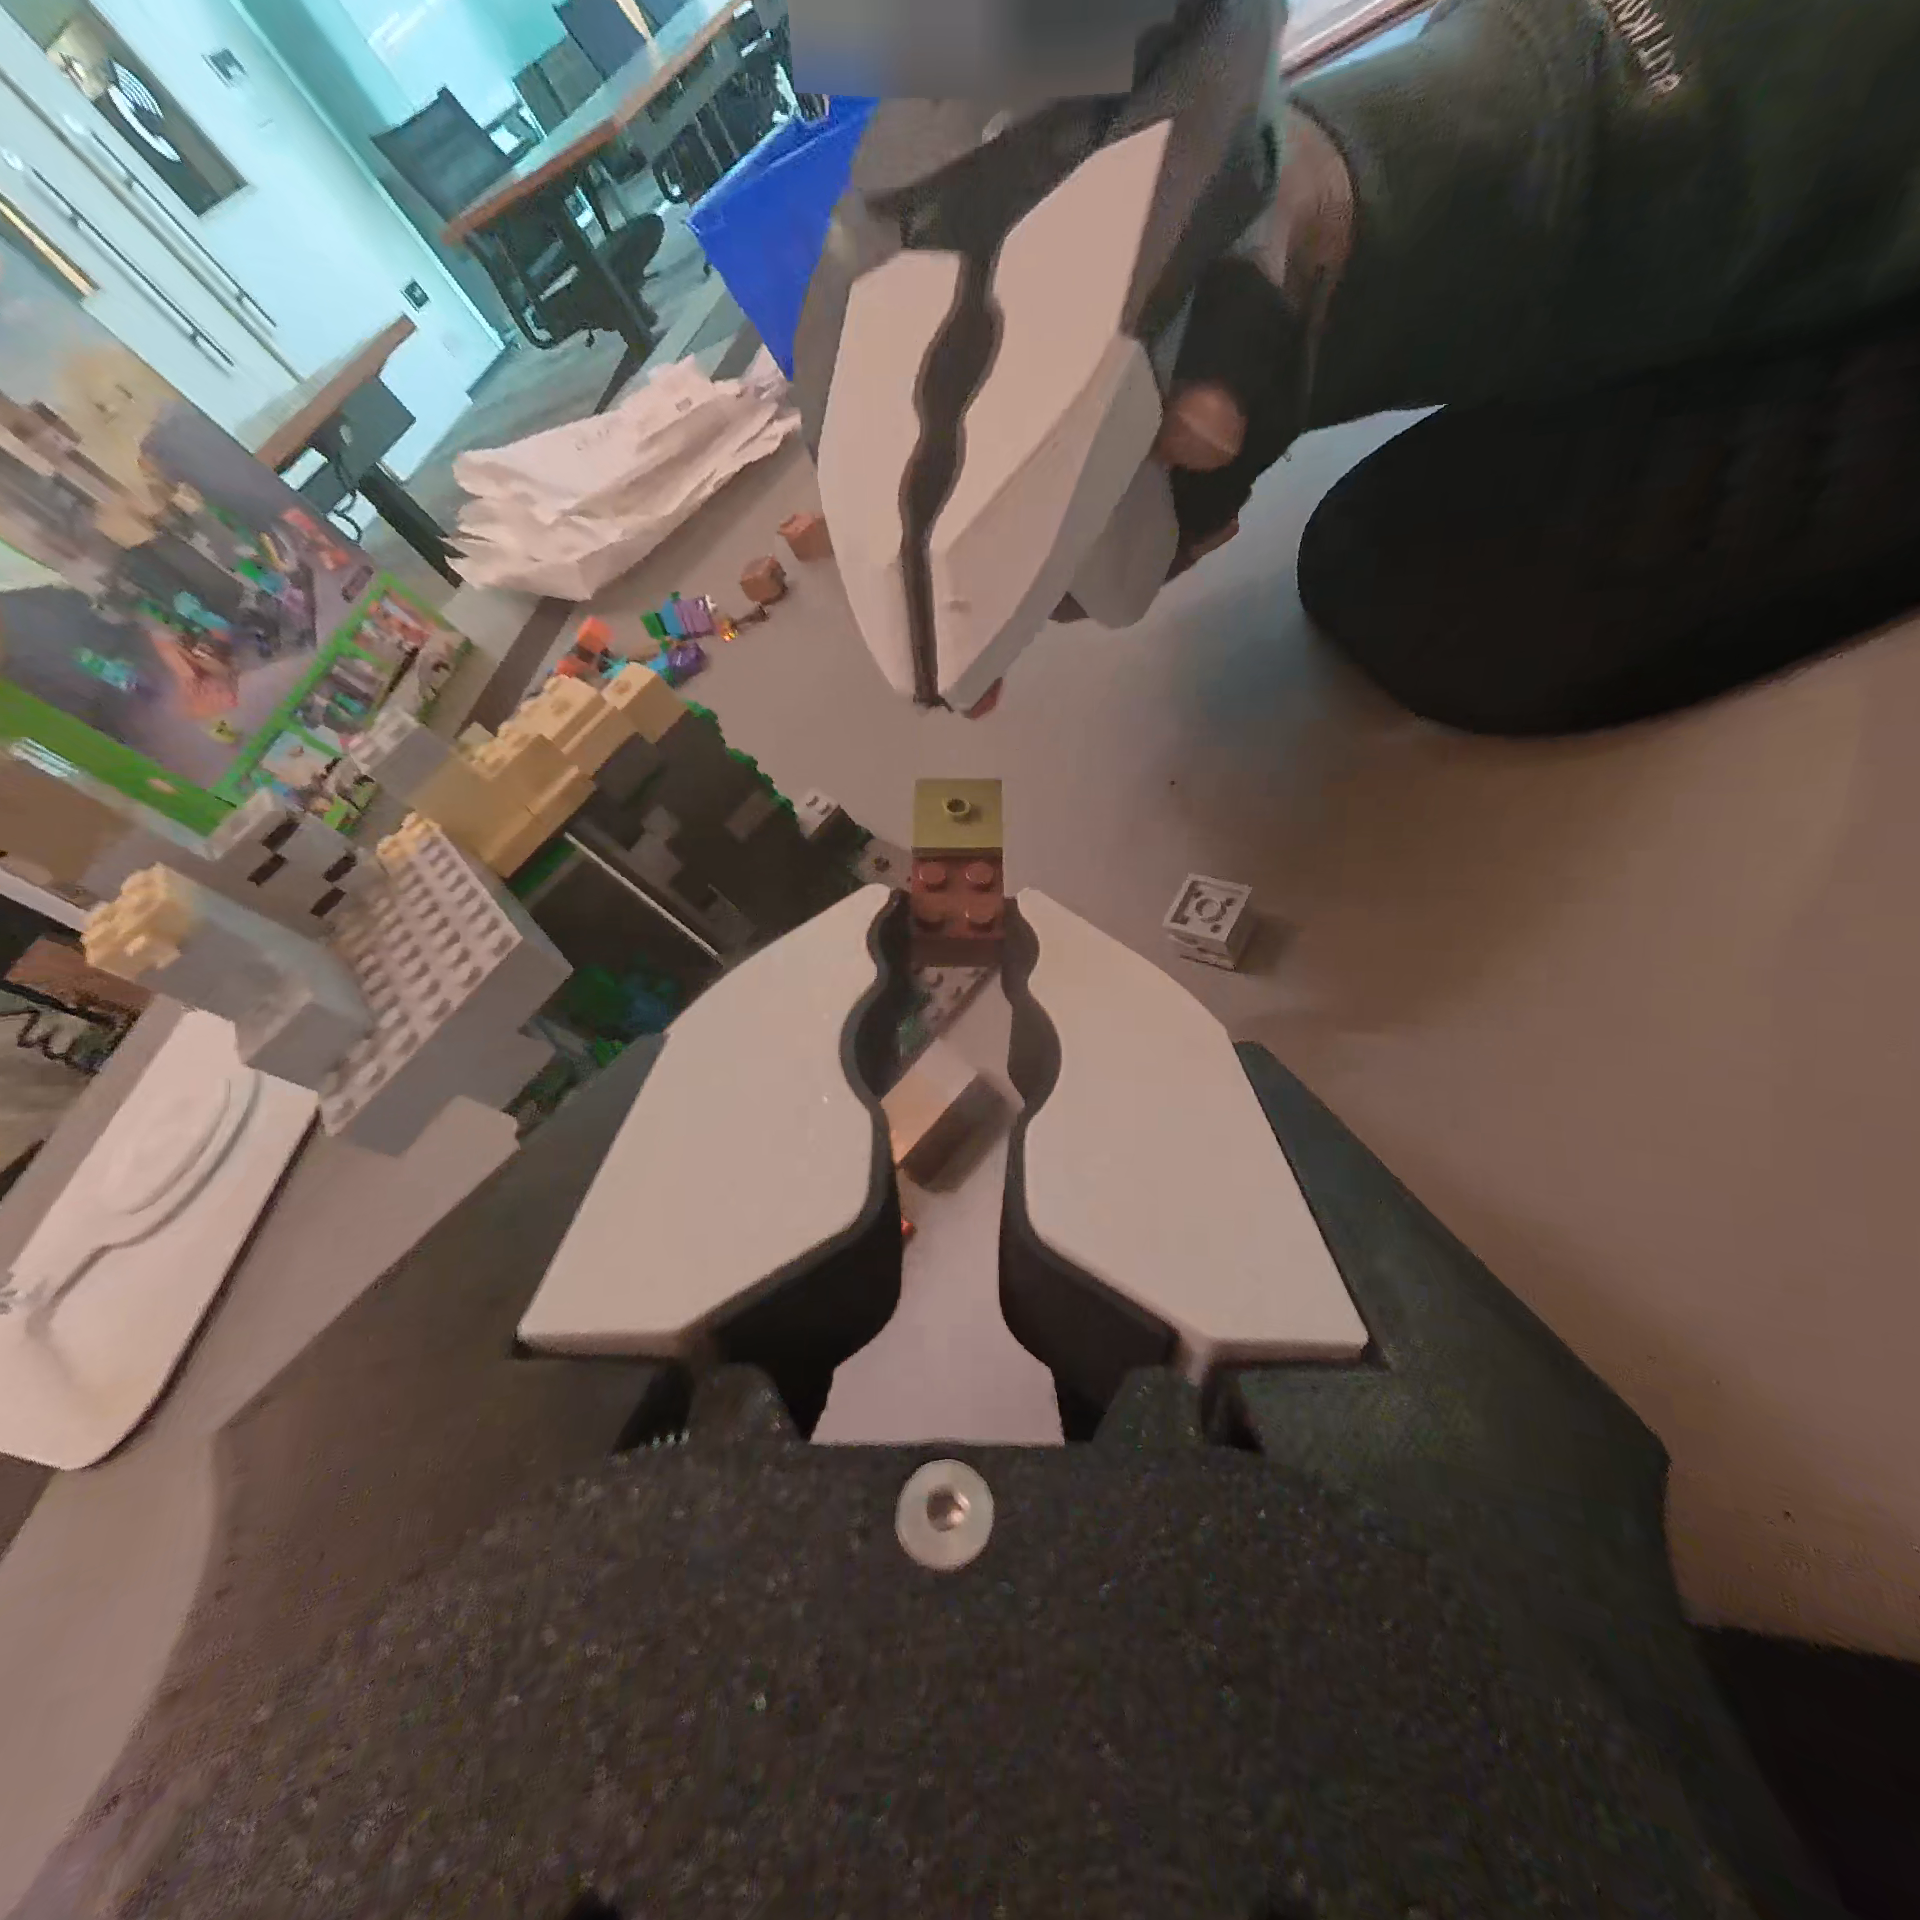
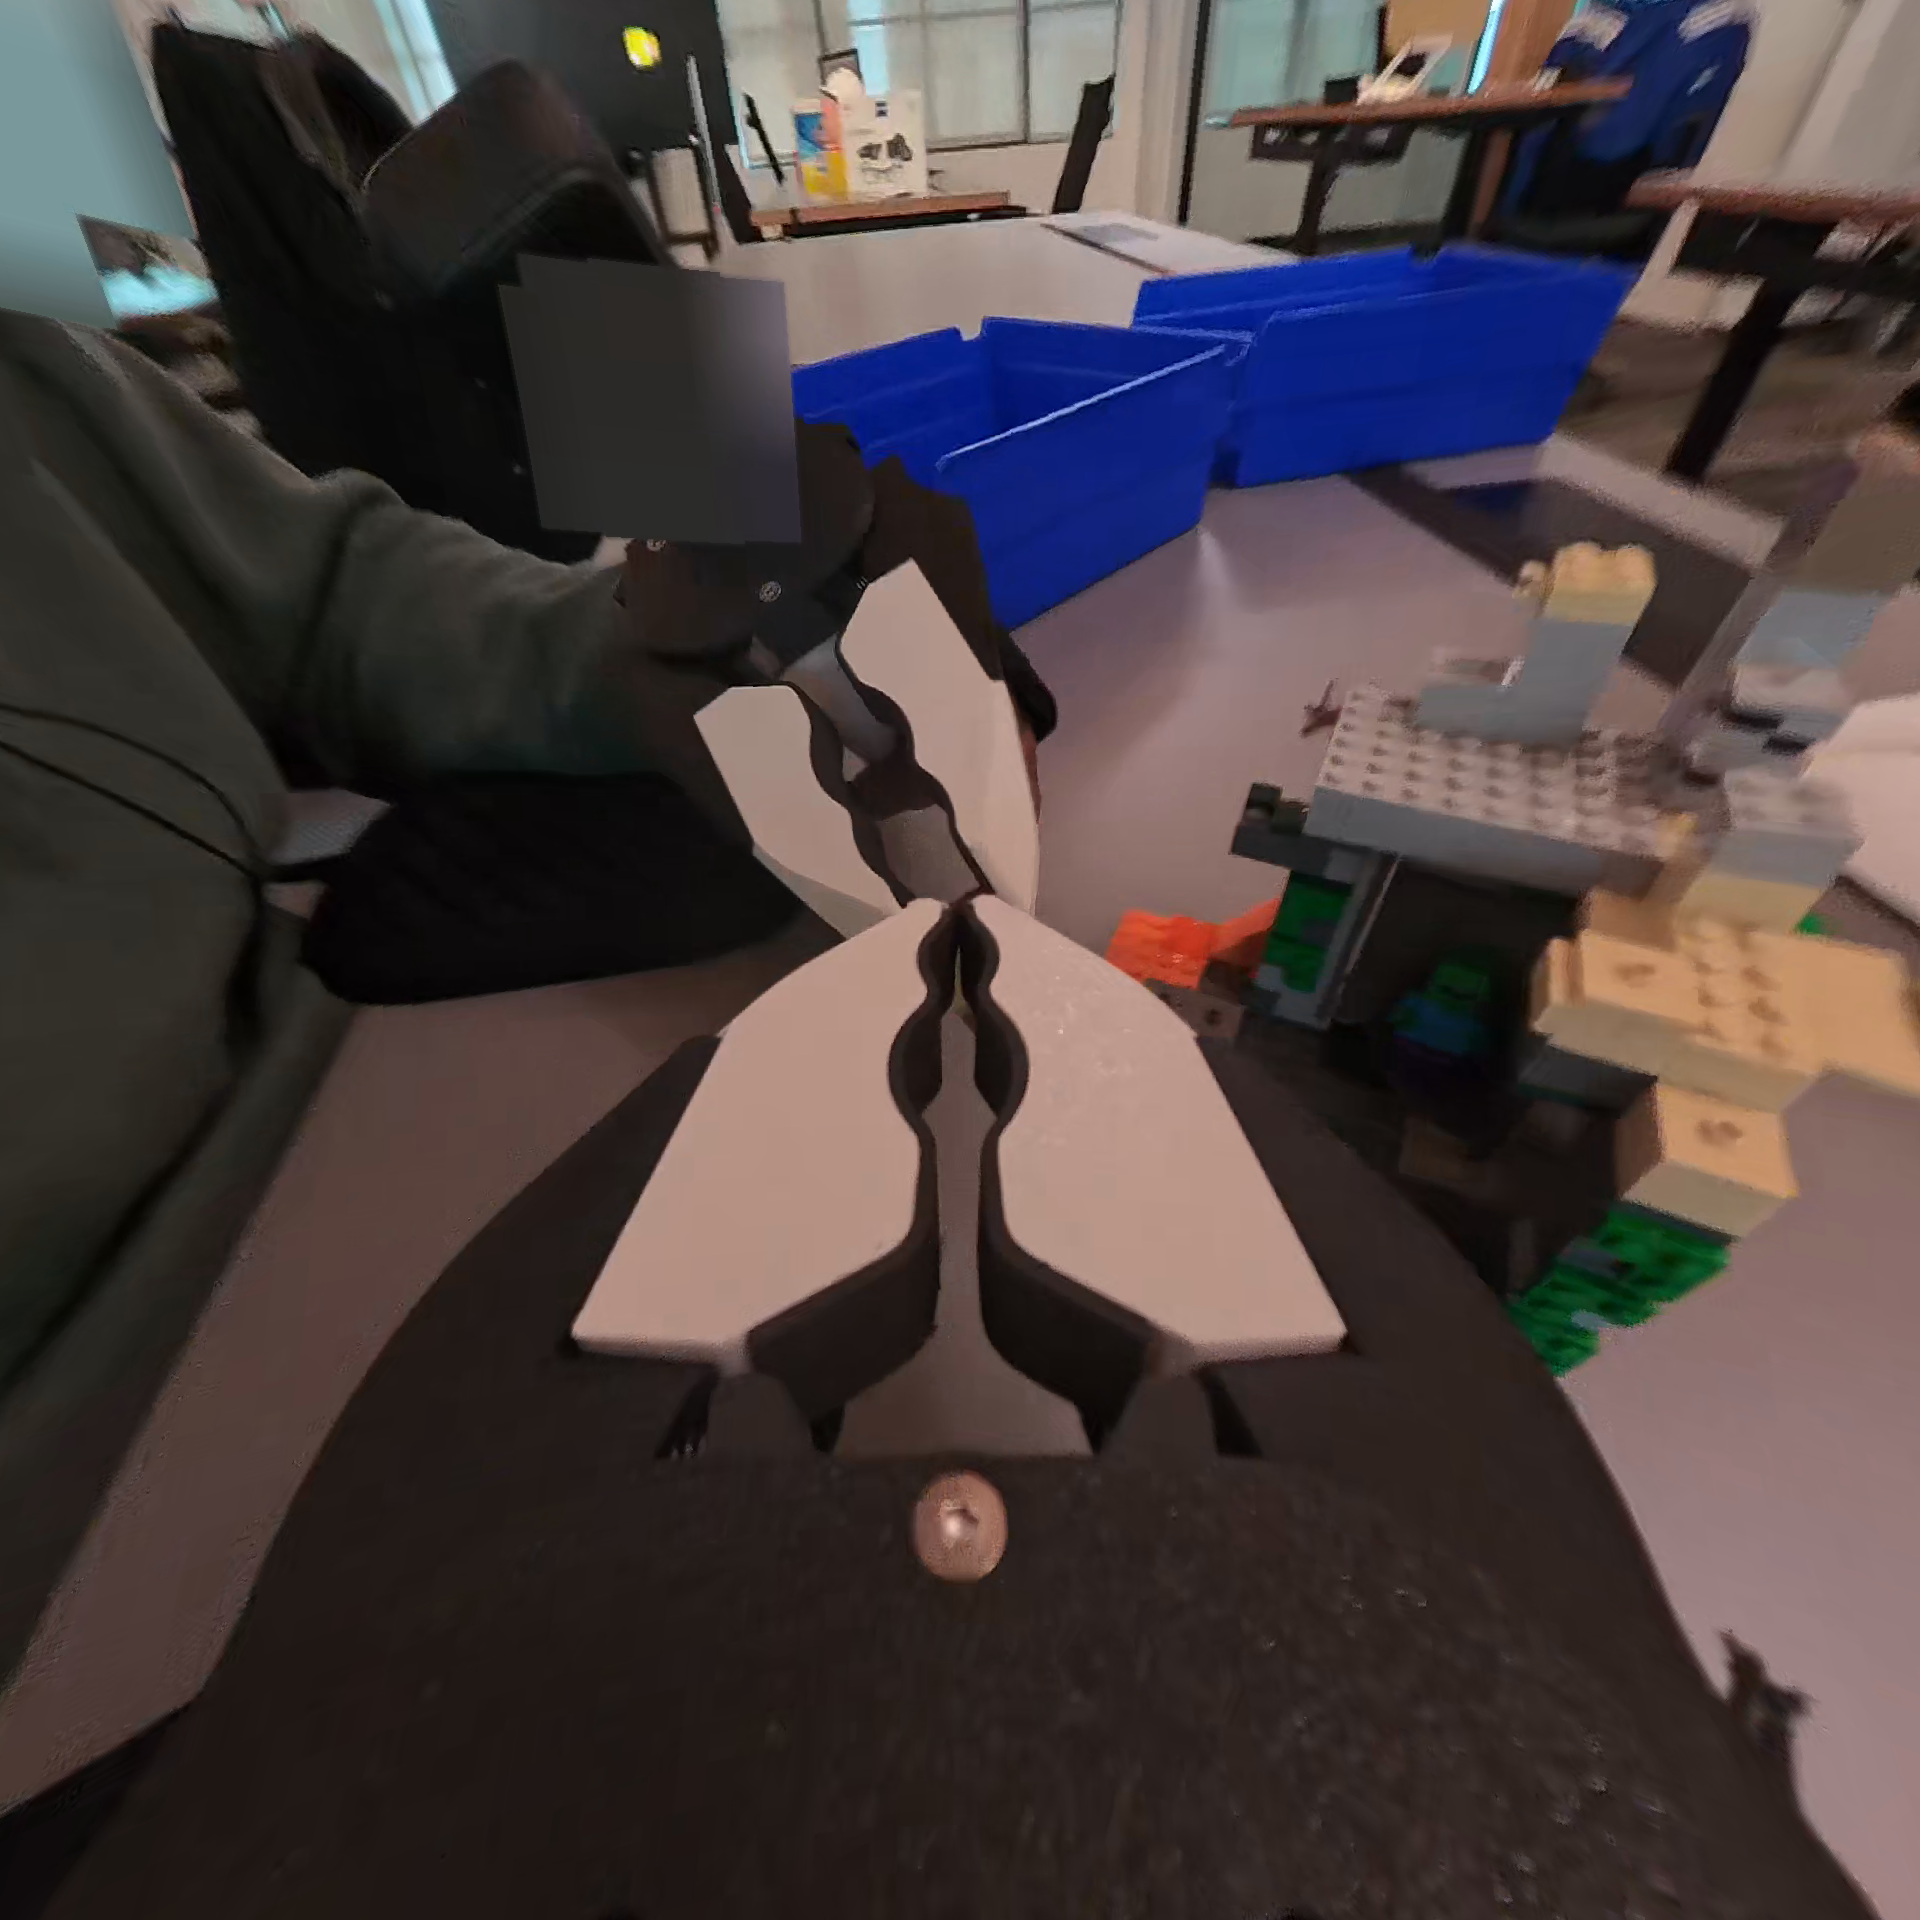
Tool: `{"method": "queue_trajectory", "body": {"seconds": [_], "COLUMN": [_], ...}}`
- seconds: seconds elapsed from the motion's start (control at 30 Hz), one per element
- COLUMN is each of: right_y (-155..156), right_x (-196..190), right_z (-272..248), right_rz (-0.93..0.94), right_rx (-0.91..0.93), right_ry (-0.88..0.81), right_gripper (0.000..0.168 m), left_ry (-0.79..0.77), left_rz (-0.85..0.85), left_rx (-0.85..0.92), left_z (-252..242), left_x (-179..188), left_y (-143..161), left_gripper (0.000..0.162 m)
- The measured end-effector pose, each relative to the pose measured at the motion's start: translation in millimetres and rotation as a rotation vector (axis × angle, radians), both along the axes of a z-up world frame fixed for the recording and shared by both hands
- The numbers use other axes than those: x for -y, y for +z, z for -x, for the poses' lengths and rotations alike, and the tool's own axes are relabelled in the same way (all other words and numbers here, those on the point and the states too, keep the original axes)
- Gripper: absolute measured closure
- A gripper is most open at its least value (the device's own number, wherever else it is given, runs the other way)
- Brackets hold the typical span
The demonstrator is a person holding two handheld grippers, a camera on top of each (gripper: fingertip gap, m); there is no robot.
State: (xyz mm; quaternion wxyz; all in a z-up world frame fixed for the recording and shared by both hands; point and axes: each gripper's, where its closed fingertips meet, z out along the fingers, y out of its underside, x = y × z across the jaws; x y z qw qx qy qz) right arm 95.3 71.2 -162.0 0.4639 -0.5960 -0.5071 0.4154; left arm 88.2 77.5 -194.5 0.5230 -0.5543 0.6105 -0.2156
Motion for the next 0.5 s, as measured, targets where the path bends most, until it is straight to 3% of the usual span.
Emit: {"method": "queue_trajectory", "body": {"seconds": [0.03, 0.07, 0.13, 0.2, 0.27, 0.5], "right_y": [-4, -10, -20, -25, -28, -33], "right_x": [-1, -3, -3, -1, 3, 7], "right_z": [1, 1, 2, 5, 6, 8], "right_rz": [-0.040, -0.064, -0.095, -0.121, -0.147, -0.148], "right_rx": [0.037, 0.088, 0.155, 0.179, 0.199, 0.253], "right_ry": [-0.016, -0.037, -0.050, -0.037, -0.022, -0.009], "right_gripper": [0.160, 0.141, 0.130, 0.134, 0.150, 0.148], "left_ry": [-0.004, -0.007, -0.023, -0.037, -0.044, -0.079], "left_rz": [0.010, 0.017, 0.033, 0.045, 0.050, 0.109], "left_rx": [-0.004, -0.005, -0.006, -0.009, -0.018, -0.002], "left_z": [0, -1, -2, -3, -3, -4], "left_x": [0, 1, 4, 6, 8, 12], "left_y": [-2, -3, -4, -5, -6, -7], "left_gripper": [0.145, 0.145, 0.145, 0.145, 0.145, 0.145]}}
